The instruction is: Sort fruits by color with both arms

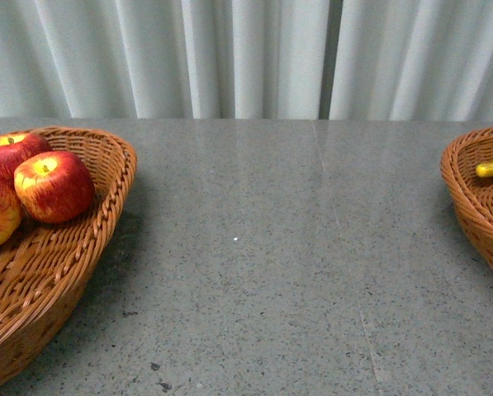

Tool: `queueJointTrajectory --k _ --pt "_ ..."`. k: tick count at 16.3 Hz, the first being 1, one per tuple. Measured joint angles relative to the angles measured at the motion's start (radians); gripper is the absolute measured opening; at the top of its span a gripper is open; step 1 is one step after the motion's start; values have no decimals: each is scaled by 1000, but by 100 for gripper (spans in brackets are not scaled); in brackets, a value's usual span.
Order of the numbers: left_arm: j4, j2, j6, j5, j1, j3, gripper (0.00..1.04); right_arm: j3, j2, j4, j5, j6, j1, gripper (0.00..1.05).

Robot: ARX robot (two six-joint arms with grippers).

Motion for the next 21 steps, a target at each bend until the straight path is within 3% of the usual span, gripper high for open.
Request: queueJointTrajectory --k 5,6,7,8,13,14,21 --pt "0 0 0 0 0 0 98 -37 -62 -15 22 0 24 2" --pt "0 0 0 0 0 0 98 -53 -92 -32 39 0 41 2" --pt "0 0 0 0 0 0 98 -73 -132 -55 113 0 114 2" --pt "0 0 0 1 0 0 98 -87 -162 -70 112 -1 133 2" --pt "0 0 0 0 0 0 98 -134 -319 -178 124 -1 126 2" --pt "0 0 0 0 0 0 98 -157 -331 -138 124 -1 126 2" --pt "0 0 0 0 0 0 98 -161 -509 -322 125 -1 126 2"
